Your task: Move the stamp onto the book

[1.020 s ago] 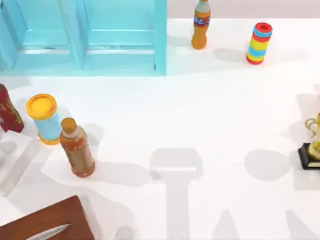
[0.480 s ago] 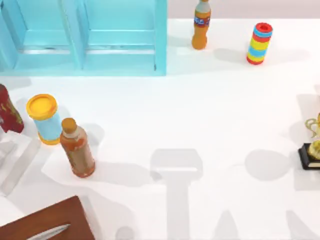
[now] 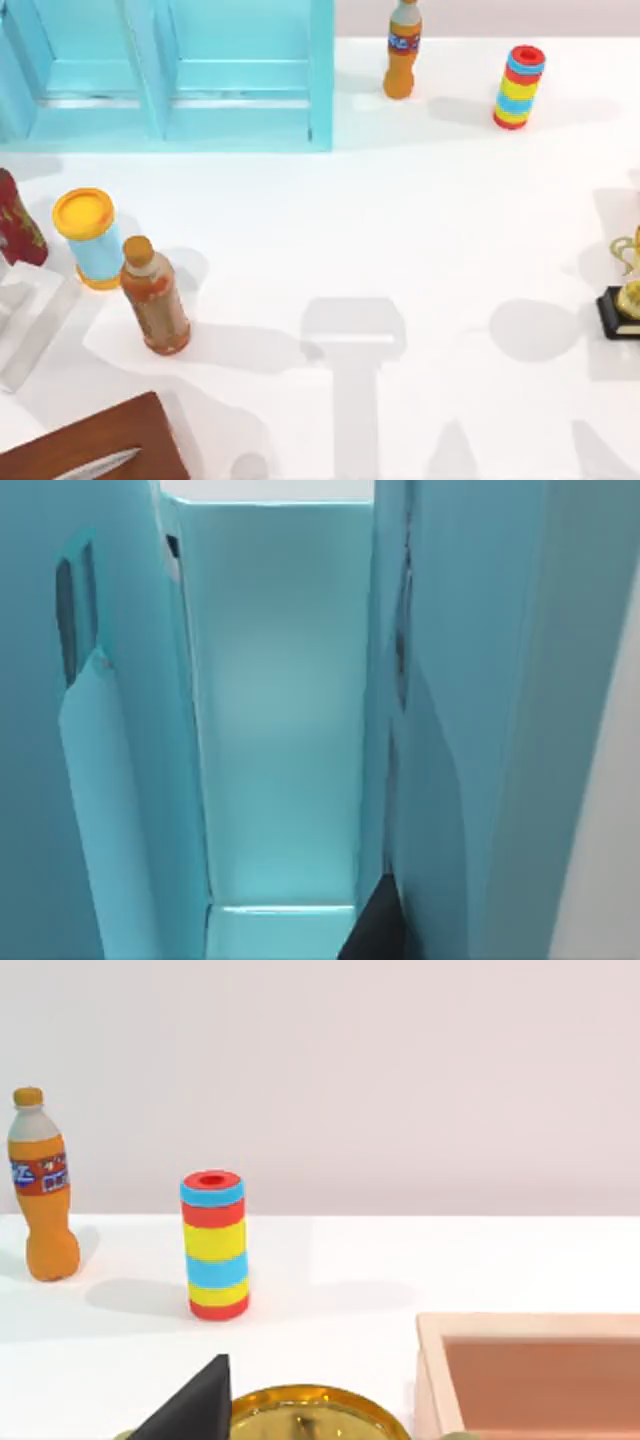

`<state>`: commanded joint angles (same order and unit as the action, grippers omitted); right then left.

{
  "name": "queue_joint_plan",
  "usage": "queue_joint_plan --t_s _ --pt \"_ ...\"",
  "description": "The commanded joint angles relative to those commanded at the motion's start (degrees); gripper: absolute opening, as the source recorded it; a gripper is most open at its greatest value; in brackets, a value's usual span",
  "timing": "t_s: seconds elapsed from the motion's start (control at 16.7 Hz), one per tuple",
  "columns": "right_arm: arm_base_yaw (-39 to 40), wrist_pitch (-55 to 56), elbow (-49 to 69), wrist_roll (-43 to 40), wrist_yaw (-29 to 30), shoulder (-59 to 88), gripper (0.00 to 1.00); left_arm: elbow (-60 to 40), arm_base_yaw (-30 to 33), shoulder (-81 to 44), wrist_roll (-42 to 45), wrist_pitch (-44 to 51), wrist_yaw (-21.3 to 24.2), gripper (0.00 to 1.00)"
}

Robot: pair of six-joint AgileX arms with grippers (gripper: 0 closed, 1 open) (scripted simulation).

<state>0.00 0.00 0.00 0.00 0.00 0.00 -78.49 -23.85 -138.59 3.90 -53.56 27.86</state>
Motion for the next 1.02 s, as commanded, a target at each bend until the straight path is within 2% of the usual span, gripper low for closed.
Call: queue_joint_plan --t_s 0.24,1.02 --pt "0.0 0.0 0.0 0.0 0.0 0.0 1.0 4.09 -2.62 7.23 0.49 4.66 2.34 0.0" --pt "0.0 0.0 0.0 0.0 0.0 0.0 1.0 19.86 -11.85 44.09 1.83 23.93 11.08 0.0"
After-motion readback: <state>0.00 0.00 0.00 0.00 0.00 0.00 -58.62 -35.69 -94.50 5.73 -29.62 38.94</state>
